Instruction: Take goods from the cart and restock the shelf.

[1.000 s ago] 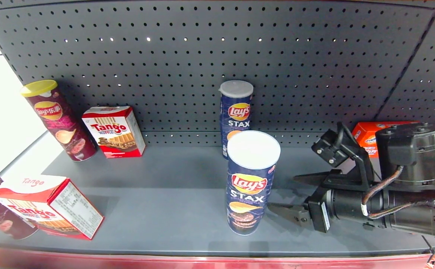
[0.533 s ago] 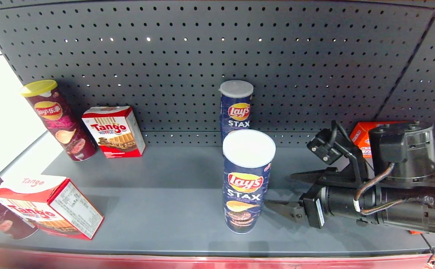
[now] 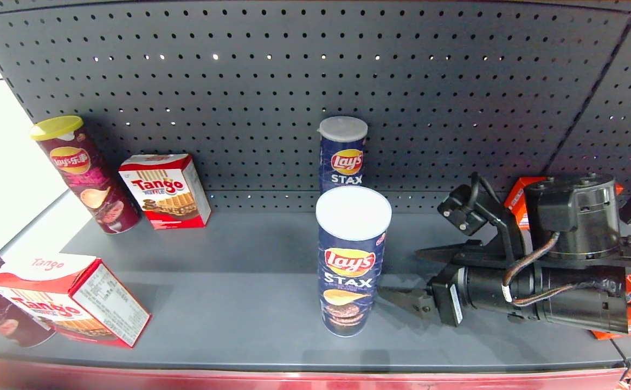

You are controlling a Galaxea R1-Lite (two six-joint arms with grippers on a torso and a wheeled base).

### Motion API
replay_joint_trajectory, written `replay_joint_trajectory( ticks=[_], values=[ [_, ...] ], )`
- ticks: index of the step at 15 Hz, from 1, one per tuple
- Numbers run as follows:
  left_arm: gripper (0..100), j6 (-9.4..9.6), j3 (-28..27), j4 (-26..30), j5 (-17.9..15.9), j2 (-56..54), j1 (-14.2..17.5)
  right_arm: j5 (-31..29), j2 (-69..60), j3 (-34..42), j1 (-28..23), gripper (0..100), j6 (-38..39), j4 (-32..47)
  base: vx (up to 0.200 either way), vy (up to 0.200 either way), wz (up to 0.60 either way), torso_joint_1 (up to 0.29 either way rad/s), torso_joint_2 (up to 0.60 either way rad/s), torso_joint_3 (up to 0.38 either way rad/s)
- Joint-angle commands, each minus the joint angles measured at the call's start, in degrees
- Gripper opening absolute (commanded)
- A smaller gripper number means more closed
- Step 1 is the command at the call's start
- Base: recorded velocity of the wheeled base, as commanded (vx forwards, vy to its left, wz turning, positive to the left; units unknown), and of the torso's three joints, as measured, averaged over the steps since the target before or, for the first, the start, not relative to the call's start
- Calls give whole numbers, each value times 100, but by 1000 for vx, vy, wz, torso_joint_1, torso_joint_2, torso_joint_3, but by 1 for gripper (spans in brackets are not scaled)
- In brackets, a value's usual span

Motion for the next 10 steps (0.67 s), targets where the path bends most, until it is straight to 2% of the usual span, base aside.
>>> replay_joint_trajectory(
  ticks=[1, 6, 10],
  values=[
    [100, 0, 0, -1, 1, 10, 1, 1, -8, 0, 9, 100, -4, -2, 0, 0, 0, 0, 0, 0],
    [100, -9, 0, -1, 1, 10, 1, -34, -157, 70, -114, 100, 5, -10, 0, 0, 0, 0, 0, 0],
    [100, 9, 0, -1, 1, 10, 1, -78, -1080, -18, -1195, 100, 40, -169, 0, 0, 0, 0, 0, 0]
  ],
)
